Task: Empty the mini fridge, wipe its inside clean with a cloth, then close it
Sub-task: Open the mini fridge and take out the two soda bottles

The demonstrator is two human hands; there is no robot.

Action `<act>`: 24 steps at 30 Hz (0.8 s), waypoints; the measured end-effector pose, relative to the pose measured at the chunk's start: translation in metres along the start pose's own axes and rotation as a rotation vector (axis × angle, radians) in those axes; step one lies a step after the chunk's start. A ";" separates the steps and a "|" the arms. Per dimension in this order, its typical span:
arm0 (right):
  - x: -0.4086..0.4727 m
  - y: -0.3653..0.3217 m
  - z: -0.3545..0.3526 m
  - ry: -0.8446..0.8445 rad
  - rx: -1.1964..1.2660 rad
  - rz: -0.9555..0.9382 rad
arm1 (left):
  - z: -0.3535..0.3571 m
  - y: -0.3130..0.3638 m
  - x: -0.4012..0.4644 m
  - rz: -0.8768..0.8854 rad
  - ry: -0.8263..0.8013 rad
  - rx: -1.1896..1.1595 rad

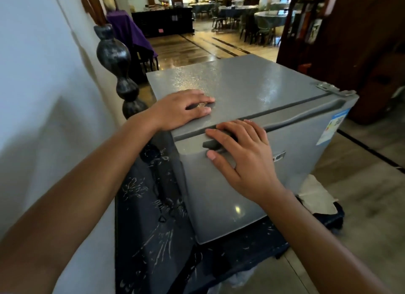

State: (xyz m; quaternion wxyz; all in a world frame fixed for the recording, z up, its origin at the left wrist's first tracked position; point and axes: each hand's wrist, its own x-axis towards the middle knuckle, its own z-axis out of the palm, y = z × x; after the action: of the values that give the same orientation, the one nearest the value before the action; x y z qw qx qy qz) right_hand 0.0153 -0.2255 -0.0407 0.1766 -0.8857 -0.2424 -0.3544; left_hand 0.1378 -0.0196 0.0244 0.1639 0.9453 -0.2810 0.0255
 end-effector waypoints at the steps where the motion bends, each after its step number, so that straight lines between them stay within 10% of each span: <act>1: 0.001 -0.002 -0.002 -0.009 -0.006 0.012 | 0.000 0.001 0.001 0.004 -0.001 0.002; 17: -0.077 -0.003 -0.085 -0.058 0.270 0.065 | 0.009 0.032 0.029 0.056 -0.108 0.180; 24: -0.111 -0.001 -0.185 -0.455 0.277 0.255 | 0.017 0.047 0.053 0.018 -0.146 0.201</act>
State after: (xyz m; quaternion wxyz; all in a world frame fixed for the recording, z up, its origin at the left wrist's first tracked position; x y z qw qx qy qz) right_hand -0.1551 -0.3484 0.0073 0.2799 -0.9333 -0.2084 -0.0852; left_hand 0.1561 -0.0893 0.0298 0.0471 0.9536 -0.2969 -0.0140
